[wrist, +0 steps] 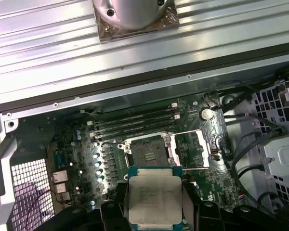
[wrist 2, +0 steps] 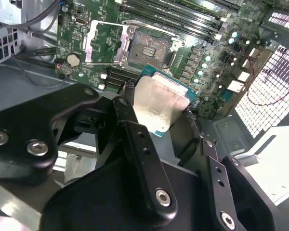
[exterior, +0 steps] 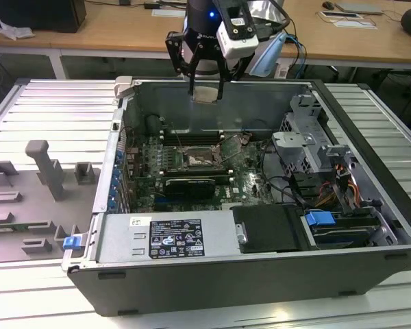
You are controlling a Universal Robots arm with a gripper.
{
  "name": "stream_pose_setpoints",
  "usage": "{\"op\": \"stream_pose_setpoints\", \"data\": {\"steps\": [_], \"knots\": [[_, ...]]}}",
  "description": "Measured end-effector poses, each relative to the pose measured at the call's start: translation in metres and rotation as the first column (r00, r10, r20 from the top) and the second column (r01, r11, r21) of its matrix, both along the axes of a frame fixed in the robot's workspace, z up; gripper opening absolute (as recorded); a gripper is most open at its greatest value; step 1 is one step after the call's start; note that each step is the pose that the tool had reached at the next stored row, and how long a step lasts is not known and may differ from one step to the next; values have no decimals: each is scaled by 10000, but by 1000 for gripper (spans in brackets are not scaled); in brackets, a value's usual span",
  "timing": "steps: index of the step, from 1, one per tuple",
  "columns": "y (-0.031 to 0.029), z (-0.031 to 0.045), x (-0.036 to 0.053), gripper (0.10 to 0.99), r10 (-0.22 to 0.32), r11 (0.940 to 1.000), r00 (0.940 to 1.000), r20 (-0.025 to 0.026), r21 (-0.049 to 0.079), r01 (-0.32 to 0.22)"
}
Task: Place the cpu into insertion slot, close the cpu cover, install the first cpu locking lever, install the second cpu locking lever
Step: 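Place the cpu into insertion slot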
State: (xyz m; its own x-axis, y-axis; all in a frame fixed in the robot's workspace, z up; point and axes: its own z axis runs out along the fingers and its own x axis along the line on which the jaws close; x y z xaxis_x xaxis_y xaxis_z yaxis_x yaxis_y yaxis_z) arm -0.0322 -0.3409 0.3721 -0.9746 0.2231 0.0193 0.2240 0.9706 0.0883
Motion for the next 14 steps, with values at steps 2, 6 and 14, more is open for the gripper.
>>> {"op": "stream_pose_setpoints", "data": {"steps": [2, 6, 14], "knots": [[0, 0, 0, 537, -187, 9998, 9998, 0, 0, 187], [0, -2, -1, 537, -628, 9980, 9980, 0, -5, 628], [0, -9, -1, 537, -1871, 9823, 9823, 0, -6, 1871]]}}
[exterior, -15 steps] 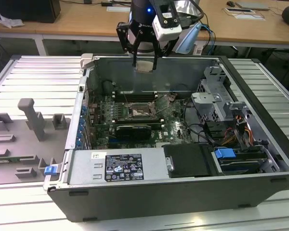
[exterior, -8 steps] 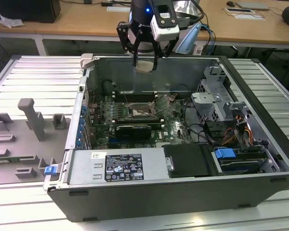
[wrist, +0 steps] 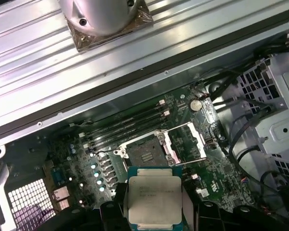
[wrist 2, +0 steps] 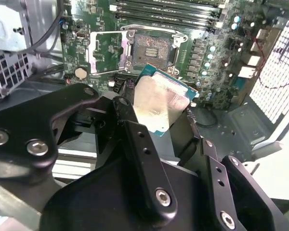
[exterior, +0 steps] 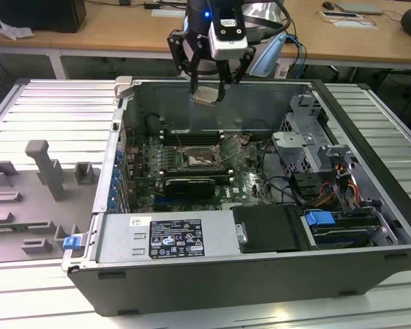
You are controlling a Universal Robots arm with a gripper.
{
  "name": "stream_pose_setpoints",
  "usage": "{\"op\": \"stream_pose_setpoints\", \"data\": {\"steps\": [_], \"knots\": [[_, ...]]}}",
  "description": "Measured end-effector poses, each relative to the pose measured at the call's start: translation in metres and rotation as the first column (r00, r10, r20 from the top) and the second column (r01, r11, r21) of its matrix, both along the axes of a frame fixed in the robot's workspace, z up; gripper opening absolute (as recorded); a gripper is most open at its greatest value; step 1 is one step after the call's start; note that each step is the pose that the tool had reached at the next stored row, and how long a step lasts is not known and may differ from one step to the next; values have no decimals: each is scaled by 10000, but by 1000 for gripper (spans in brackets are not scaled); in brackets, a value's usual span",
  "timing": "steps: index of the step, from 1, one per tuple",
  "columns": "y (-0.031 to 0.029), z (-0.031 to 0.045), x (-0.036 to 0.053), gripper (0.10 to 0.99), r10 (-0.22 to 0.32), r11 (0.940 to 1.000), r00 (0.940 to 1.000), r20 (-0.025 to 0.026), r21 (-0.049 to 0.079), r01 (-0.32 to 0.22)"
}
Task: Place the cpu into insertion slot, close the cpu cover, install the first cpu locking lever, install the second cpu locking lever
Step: 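Place the cpu into insertion slot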
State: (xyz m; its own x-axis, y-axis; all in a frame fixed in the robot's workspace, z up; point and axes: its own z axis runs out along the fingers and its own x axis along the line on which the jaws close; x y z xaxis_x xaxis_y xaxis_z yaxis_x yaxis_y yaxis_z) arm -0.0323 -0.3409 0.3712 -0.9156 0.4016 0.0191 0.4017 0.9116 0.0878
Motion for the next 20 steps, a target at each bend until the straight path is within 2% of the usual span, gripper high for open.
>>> {"op": "stream_pose_setpoints", "data": {"steps": [3, 10, 16, 18, 20], "knots": [[0, -2, 0, 537, -414, 9991, 9991, 0, 0, 414], [0, -8, 0, 537, -1349, 9909, 9909, 0, 1, 1349], [0, -13, 0, 537, -2076, 9782, 9782, 0, 1, 2076], [0, -15, 0, 537, -2325, 9726, 9726, 0, 1, 2325], [0, -16, 0, 537, -2643, 9644, 9644, 0, 1, 2643]]}}
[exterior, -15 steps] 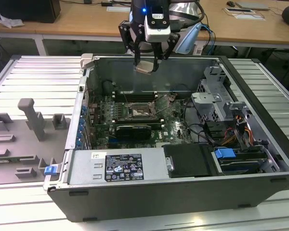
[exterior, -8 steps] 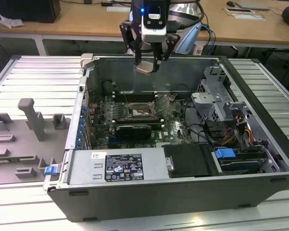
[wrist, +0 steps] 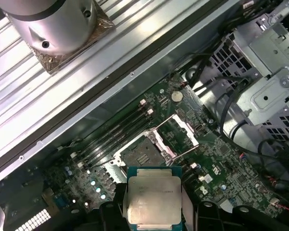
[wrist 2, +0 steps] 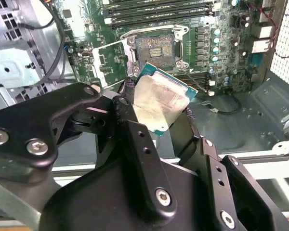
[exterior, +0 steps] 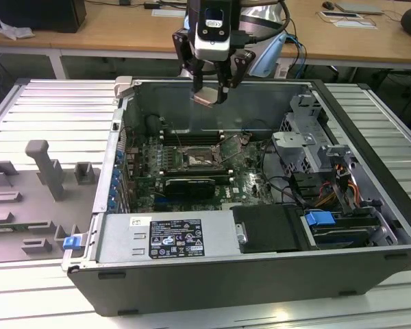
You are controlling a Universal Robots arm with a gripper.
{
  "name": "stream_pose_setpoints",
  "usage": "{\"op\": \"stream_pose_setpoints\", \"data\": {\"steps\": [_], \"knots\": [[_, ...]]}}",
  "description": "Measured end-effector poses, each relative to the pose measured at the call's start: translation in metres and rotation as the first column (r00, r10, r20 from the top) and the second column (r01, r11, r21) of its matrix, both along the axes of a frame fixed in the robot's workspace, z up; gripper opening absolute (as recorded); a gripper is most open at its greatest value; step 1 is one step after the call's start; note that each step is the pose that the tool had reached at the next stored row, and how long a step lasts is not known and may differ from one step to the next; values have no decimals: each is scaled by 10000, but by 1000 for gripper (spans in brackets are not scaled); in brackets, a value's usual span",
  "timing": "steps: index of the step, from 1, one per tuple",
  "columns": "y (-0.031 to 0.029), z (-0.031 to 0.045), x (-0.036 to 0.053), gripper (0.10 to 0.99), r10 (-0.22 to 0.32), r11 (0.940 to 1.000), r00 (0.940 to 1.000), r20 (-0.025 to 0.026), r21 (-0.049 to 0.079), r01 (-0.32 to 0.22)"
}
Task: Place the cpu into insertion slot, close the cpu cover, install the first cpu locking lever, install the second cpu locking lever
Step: 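Place the cpu into insertion slot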
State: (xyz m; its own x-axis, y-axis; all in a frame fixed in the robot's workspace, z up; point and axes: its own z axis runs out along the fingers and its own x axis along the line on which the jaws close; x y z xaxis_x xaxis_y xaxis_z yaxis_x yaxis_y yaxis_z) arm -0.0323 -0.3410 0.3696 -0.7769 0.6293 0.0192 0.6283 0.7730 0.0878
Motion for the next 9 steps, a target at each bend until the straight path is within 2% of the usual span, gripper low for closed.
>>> {"op": "stream_pose_setpoints", "data": {"steps": [3, 5, 9], "knots": [[0, -2, 0, 537, -455, 9990, 9990, 1, 0, 455], [0, -6, 0, 537, -979, 9952, 9952, 1, 0, 979], [0, -8, 0, 537, -1469, 9891, 9891, 0, 0, 1469]]}}
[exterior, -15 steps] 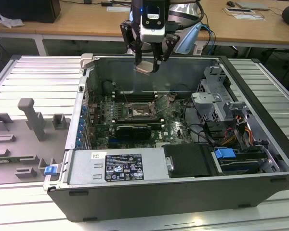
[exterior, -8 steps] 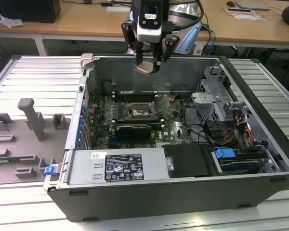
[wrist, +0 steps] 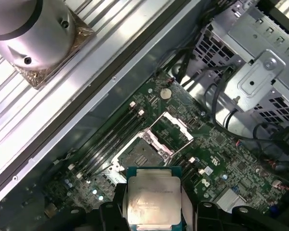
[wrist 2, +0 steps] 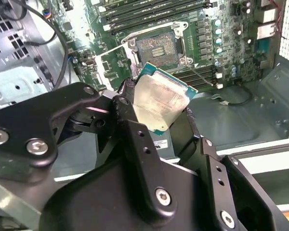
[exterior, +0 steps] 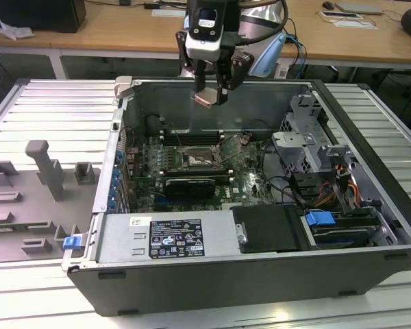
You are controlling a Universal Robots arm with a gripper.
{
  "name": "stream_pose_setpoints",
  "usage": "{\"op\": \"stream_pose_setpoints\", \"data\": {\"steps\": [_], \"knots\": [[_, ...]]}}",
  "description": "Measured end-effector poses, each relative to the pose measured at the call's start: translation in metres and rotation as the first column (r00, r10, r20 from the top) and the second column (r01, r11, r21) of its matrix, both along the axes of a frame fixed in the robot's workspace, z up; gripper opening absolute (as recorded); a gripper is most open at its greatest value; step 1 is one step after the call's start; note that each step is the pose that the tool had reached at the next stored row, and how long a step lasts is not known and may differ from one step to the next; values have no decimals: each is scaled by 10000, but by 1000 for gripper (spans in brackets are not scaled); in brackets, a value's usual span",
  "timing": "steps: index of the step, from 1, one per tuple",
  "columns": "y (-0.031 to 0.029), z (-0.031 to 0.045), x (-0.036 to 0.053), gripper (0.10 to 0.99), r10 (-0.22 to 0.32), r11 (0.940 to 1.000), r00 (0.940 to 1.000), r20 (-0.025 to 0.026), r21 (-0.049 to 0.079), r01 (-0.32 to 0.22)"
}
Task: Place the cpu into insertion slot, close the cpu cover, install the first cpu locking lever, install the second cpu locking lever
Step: 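Place the cpu into insertion slot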
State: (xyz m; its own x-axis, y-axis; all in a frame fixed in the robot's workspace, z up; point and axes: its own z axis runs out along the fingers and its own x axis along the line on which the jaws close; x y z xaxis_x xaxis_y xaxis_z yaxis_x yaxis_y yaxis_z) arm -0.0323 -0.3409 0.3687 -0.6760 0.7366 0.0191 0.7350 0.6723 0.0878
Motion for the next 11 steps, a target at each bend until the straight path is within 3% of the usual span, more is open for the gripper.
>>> {"op": "stream_pose_setpoints", "data": {"steps": [4, 9, 11], "knots": [[0, -4, 0, 537, -710, 9975, 9975, 0, 0, 710], [0, -8, 0, 537, -1475, 9891, 9891, 0, 0, 1475], [0, -11, 0, 537, -1850, 9827, 9827, 0, 1, 1850]]}}
